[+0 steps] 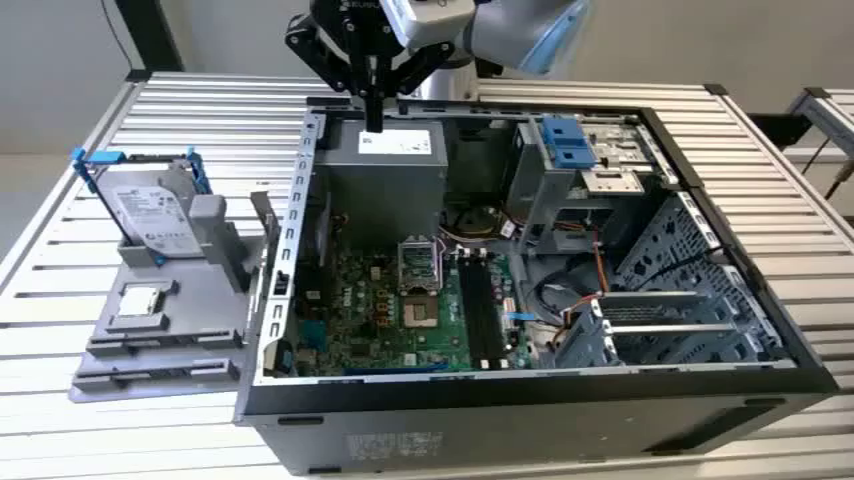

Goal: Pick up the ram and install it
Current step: 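Reach for the ram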

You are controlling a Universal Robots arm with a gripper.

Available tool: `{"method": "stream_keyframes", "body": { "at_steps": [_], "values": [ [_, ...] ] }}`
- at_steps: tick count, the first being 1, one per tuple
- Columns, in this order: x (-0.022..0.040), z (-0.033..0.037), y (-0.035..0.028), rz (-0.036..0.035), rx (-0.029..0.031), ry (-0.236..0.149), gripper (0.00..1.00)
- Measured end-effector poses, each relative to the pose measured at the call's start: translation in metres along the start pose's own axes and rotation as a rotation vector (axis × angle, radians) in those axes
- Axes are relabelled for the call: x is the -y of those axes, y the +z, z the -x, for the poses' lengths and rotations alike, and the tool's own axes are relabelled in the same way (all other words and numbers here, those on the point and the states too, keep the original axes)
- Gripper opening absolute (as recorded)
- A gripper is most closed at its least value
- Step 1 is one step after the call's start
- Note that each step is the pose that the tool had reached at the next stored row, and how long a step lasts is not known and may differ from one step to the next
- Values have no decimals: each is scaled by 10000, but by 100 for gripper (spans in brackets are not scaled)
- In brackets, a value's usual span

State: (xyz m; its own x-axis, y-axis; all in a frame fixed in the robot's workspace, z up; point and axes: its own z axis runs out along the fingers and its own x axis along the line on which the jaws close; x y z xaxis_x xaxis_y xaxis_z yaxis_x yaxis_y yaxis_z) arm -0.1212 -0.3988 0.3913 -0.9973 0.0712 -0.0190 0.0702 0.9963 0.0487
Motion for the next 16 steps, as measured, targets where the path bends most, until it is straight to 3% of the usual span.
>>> {"method": "stream_keyframes", "body": {
  "at_steps": [16],
  "values": [
    [0, -1, 0, -1, -1, 1, 0]
  ]
}}
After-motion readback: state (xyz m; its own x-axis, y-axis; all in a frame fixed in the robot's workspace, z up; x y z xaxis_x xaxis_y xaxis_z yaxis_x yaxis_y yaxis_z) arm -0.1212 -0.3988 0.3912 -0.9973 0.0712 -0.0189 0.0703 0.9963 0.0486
